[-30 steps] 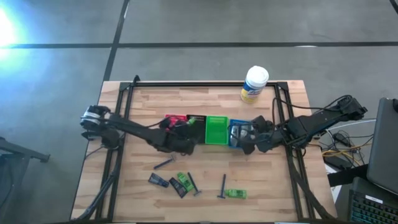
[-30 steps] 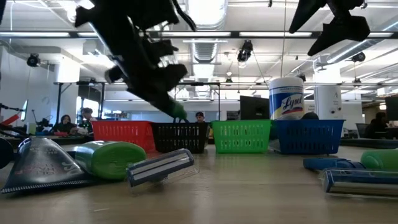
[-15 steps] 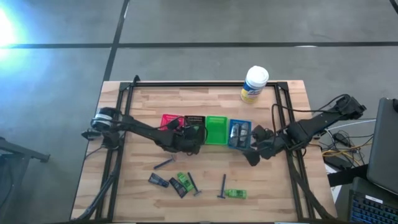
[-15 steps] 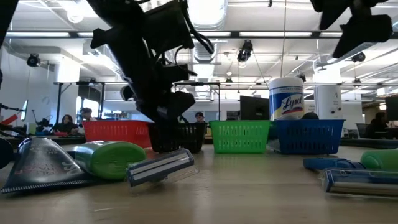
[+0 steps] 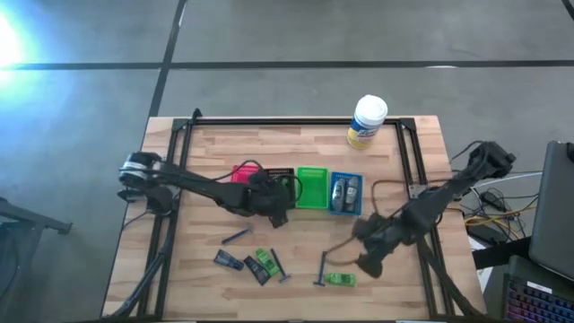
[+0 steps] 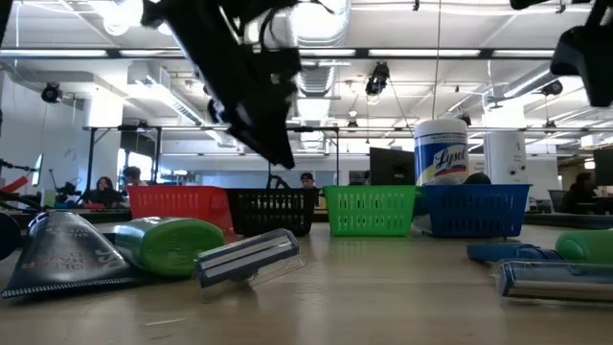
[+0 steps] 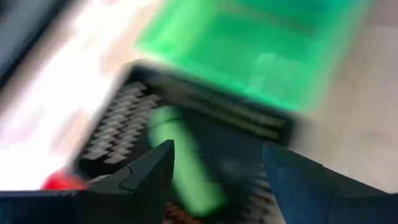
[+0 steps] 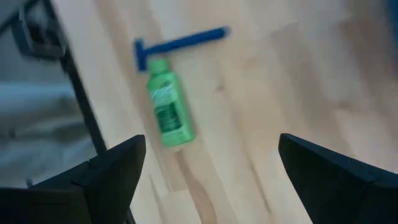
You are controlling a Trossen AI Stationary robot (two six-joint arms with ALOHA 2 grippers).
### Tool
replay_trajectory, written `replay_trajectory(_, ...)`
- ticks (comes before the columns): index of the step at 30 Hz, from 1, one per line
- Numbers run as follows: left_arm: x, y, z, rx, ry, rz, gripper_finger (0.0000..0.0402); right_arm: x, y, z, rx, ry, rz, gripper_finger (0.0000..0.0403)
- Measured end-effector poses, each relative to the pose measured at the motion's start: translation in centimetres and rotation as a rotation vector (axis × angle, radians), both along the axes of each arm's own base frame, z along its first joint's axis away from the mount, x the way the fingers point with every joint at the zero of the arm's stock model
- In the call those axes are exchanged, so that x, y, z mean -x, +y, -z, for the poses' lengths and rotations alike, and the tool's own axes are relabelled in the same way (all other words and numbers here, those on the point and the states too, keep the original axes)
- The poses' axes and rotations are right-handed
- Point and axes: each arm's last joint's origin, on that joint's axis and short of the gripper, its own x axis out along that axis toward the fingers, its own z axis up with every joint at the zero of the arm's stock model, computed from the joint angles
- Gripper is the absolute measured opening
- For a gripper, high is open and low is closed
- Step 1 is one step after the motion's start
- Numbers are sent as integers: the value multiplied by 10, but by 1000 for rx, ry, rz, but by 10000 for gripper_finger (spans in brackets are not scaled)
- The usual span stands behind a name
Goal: Pick & Place Travel size toiletries
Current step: Put the green shampoo into the black bin
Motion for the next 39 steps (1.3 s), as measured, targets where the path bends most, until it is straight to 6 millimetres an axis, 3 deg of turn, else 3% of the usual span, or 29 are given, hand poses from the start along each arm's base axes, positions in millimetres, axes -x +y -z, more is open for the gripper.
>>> replay_trajectory(5,6,-27,-14,129,16,429,243,-15,27,34,-5,63,-149,356)
replay_trajectory(9,12,-51,-17,126,28,597,243,-19,45,51,27,99,-226,349)
replay_trajectory(17,24,-86,-16,116,44,720,245,-30,74,81,103,70,-286,338)
replay_trajectory(27,29,-97,-16,156,40,709,245,-38,80,109,216,103,-300,344)
replay_trajectory(32,32,-101,-19,169,31,711,242,-40,79,109,208,101,-290,294)
replay_trajectory(39,41,-110,-22,87,67,859,241,-42,74,102,162,100,-263,161)
